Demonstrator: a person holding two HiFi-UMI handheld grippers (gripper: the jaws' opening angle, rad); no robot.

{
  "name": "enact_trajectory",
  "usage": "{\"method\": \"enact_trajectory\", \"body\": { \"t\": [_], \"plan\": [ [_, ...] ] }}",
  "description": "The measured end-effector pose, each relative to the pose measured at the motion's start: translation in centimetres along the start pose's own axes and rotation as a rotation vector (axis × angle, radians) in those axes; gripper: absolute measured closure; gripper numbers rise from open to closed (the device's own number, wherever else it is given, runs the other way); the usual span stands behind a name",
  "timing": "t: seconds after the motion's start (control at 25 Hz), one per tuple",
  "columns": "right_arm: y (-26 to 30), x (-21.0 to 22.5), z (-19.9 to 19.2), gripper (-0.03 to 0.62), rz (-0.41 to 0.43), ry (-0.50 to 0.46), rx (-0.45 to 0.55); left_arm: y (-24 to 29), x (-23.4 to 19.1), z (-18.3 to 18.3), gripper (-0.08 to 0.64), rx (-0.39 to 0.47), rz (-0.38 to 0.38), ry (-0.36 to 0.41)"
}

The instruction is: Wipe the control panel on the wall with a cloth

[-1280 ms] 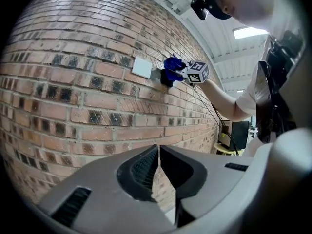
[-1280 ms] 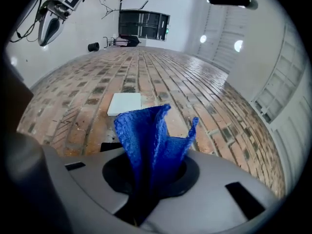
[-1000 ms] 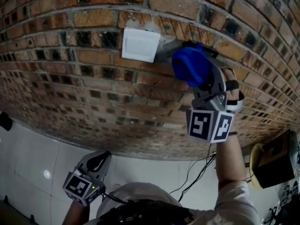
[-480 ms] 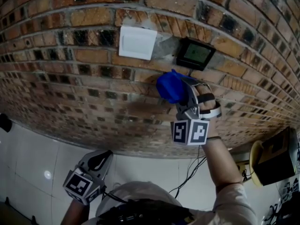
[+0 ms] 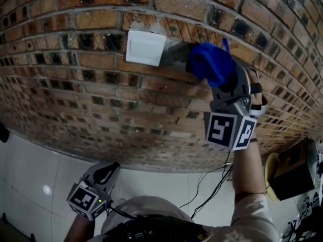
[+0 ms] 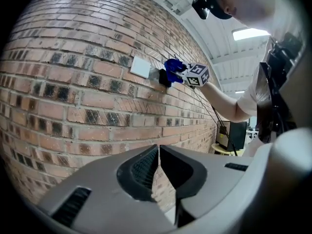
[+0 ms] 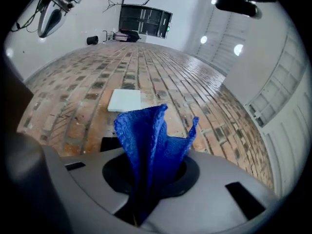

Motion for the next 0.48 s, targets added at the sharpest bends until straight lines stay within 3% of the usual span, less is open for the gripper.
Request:
{"method": "enact_trajectory", "body": {
  "t": [0.28, 0.48],
  "plan": [
    [0.7, -1.0, -0.8, 0.503, 0.014, -0.037, -0.021, -0.2, 0.3, -0.2, 0.554, 0.012, 0.008, -0.006],
    [0.0, -3.7, -0.6, 0.503, 0.074, -0.043, -0.019, -0.4, 0.6, -0.3, 0.554, 0.007, 0.013, -0.005]
  ]
}}
Point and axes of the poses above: the fingertips, and each gripper's own axes: y forward along the fingers, x to its right, z out of its top, the point moved 2 cm from there along -y, backward along the fingers, and after that the axes turned 3 degrees about -y, right-handed, at the moved point
